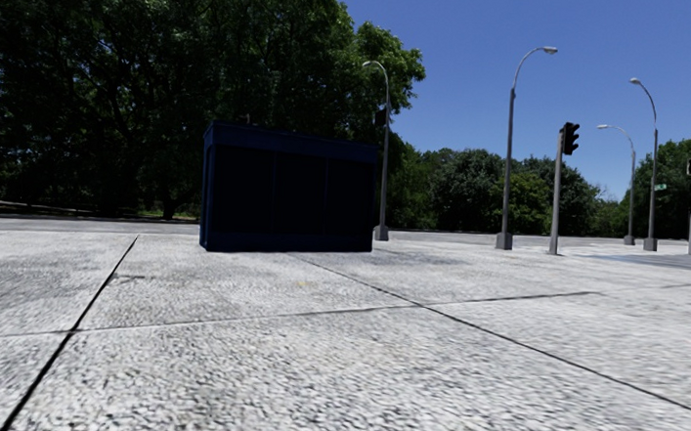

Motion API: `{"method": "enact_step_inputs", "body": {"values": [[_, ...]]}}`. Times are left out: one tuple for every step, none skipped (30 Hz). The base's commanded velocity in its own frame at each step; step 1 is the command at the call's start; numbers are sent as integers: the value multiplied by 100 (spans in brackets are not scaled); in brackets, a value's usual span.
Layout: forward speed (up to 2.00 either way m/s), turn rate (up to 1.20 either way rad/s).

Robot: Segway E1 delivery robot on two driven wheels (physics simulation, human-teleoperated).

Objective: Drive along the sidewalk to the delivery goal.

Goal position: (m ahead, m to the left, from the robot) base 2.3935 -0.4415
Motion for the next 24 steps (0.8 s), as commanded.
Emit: {"method": "enact_step_inputs", "body": {"values": [[117, -24], [117, -26], [117, -27], [117, -27], [117, -27], [117, -27], [116, -25], [116, -1], [116, -1], [119, 0], [123, 0], [126, 0], [126, 0], [127, 0], [127, 0], [127, 0], [127, 0], [127, 0], [127, 0], [127, -15], [131, -24], [131, -24], [139, -27], [144, -27]]}}
